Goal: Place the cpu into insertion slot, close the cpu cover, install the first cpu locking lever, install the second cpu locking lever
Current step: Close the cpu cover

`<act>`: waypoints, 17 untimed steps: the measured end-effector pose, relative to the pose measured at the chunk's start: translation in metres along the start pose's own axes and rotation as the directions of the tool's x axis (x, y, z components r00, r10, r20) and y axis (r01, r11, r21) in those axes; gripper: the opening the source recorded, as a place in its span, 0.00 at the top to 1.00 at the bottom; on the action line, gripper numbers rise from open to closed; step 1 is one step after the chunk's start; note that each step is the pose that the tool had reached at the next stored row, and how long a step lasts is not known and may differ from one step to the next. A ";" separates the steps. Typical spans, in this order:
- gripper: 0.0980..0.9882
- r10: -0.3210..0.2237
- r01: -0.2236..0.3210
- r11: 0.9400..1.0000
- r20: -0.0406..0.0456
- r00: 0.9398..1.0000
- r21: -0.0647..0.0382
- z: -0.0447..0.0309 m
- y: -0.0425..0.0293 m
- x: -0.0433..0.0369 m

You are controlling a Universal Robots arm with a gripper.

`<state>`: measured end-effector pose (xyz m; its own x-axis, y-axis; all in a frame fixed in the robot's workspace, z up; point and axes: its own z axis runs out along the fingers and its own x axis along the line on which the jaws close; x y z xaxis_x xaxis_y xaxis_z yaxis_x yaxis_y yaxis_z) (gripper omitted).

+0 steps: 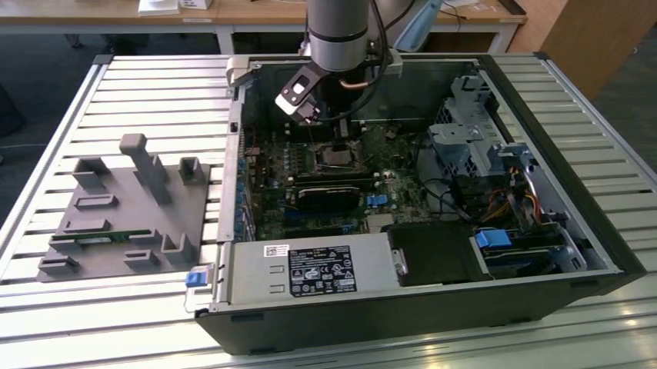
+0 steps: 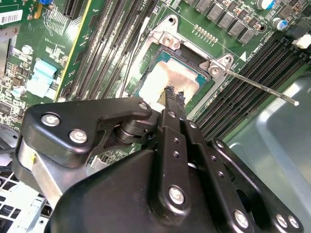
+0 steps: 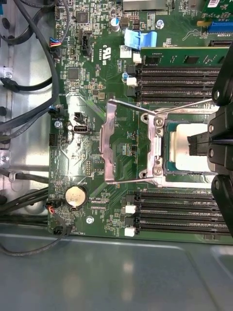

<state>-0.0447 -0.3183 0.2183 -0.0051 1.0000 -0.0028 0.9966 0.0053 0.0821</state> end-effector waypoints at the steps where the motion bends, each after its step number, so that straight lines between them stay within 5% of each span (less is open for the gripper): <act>1: 0.99 0.000 0.000 1.000 0.000 1.000 0.000 -0.0004 0.0000 0.0000; 17: 0.99 0.000 0.000 1.000 0.000 1.000 0.000 -0.0073 0.0006 0.0000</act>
<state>-0.0447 -0.3183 0.2256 -0.0051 1.0000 -0.0028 0.9966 0.0053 0.0822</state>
